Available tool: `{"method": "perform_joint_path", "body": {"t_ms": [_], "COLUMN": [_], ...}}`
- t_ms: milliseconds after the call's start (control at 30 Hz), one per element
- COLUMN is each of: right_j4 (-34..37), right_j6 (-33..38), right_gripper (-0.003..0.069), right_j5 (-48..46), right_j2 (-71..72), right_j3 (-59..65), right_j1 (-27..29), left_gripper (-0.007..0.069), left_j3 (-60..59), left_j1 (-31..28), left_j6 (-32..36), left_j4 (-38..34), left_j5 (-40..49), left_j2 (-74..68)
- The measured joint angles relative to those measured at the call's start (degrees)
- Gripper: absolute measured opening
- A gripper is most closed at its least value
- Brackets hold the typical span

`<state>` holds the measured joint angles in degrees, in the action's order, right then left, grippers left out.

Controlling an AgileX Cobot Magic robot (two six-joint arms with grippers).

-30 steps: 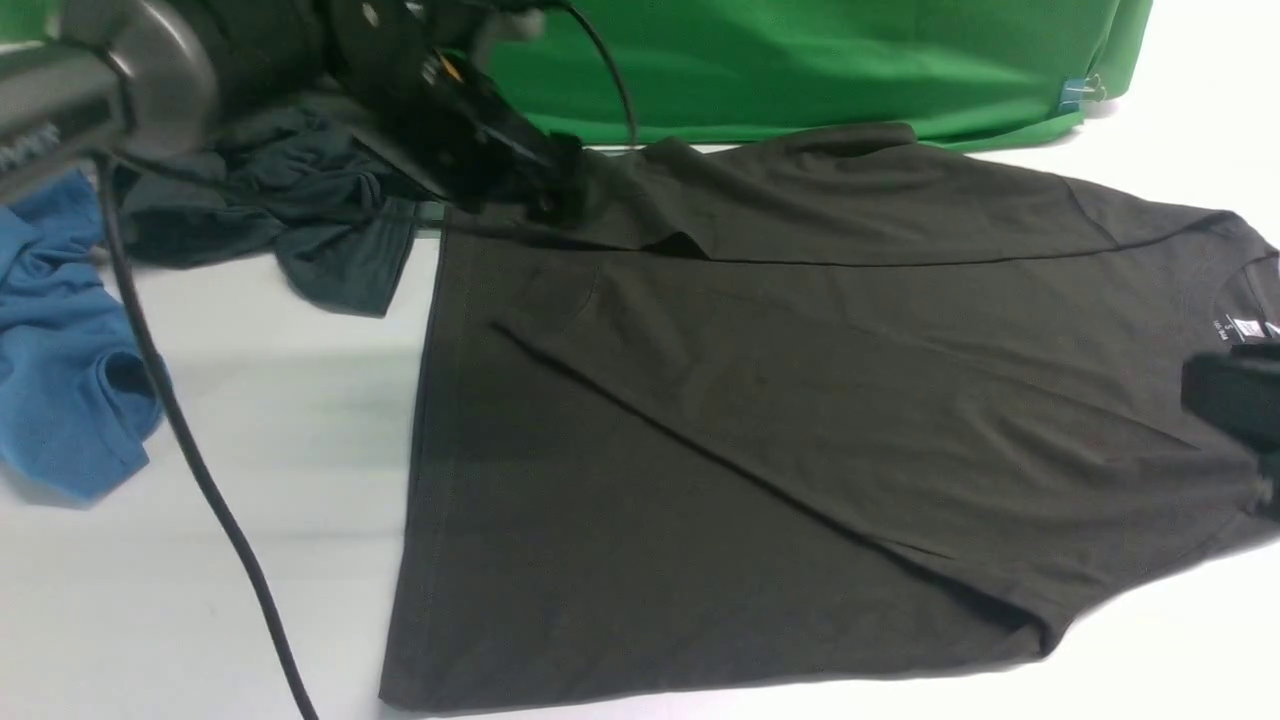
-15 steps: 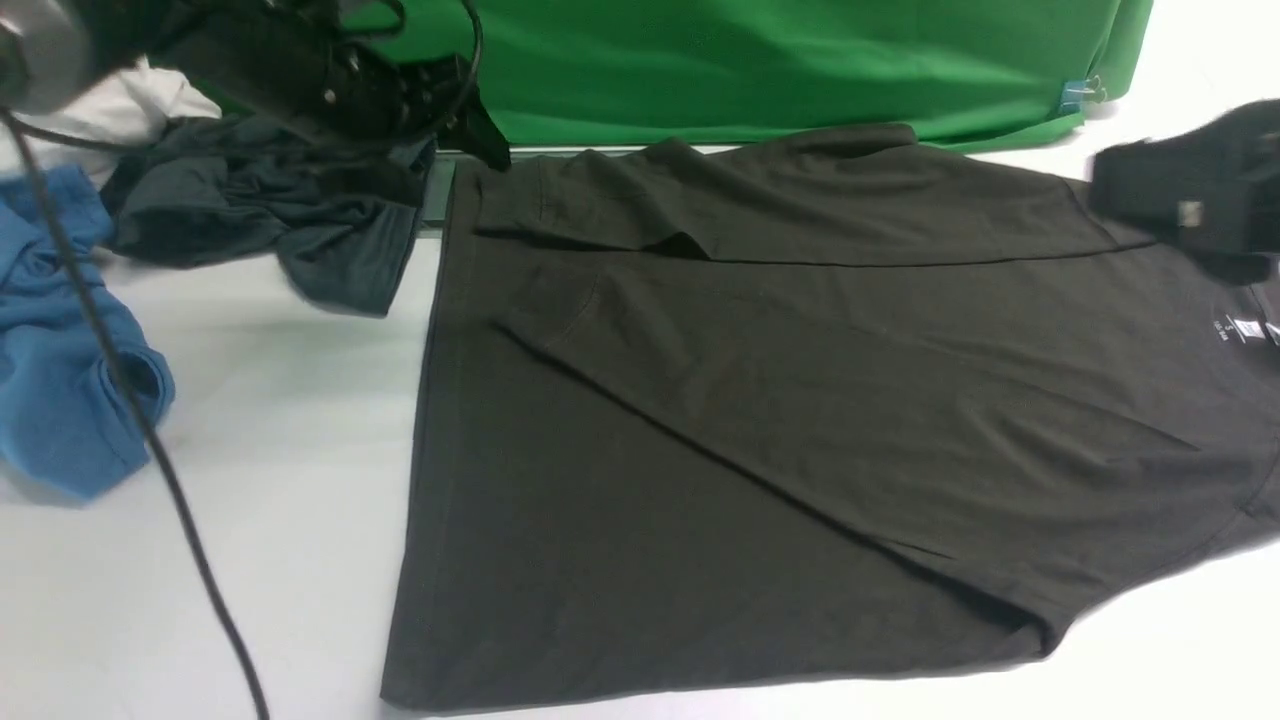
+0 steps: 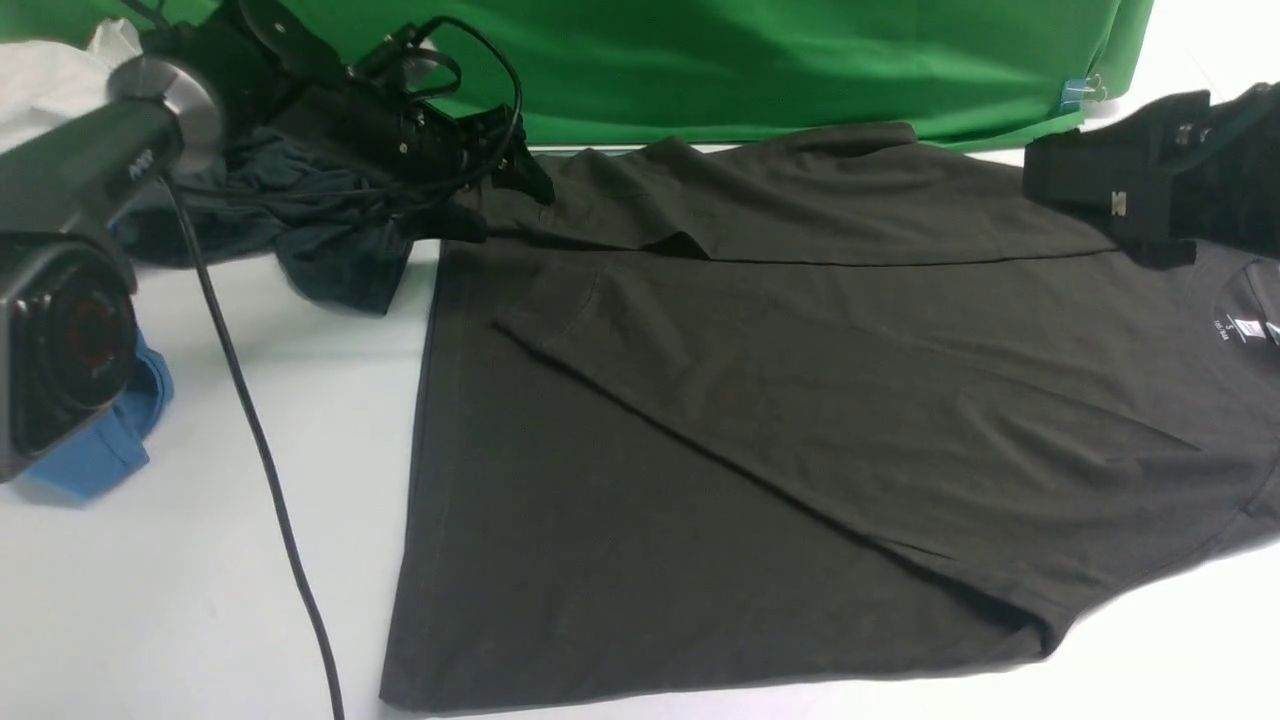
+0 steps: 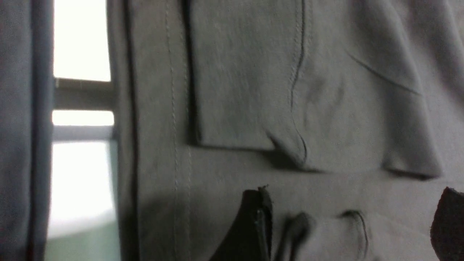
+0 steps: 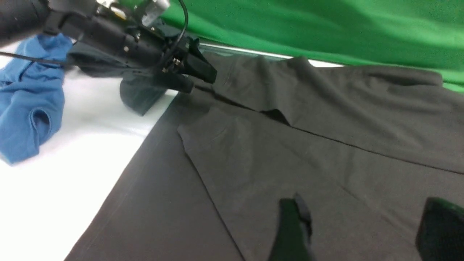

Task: Fold a long-sleeved shirt on a white desktop.
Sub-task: 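Grab the top left corner of the dark shirt with the left gripper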

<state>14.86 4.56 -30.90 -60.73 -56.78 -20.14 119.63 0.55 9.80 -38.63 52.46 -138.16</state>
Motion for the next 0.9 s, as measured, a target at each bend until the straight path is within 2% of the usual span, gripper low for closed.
{"method": "perform_joint_path", "body": {"t_ms": [167, 400, 667, 900], "right_j4": [0.0, 0.0, 0.04, 0.04], "right_j6": [0.19, 0.19, 0.24, 0.4], "right_gripper": [0.0467, 0.0467, 0.0467, 0.0467], "right_j5": [0.35, 0.98, 1.22, 1.22], "right_j2": [0.0, 0.0, 0.0, 0.0], "right_j3": [0.0, 0.0, 0.0, 0.0], "right_j1": [0.0, 0.0, 0.0, 0.0], "left_gripper": [0.0582, 0.058, 0.0578, 0.0577], "left_j3": [0.53, 0.57, 0.72, 0.95], "left_j1": [0.0, 0.0, 0.0, 0.0], "left_j6": [-2.53, -3.93, -5.86, -4.36], "left_j4": [1.83, 2.76, 1.68, -0.74], "left_j5": [-0.9, -3.6, -7.85, -9.07], "left_j2": [-1.67, -2.48, -3.55, -4.07]}}
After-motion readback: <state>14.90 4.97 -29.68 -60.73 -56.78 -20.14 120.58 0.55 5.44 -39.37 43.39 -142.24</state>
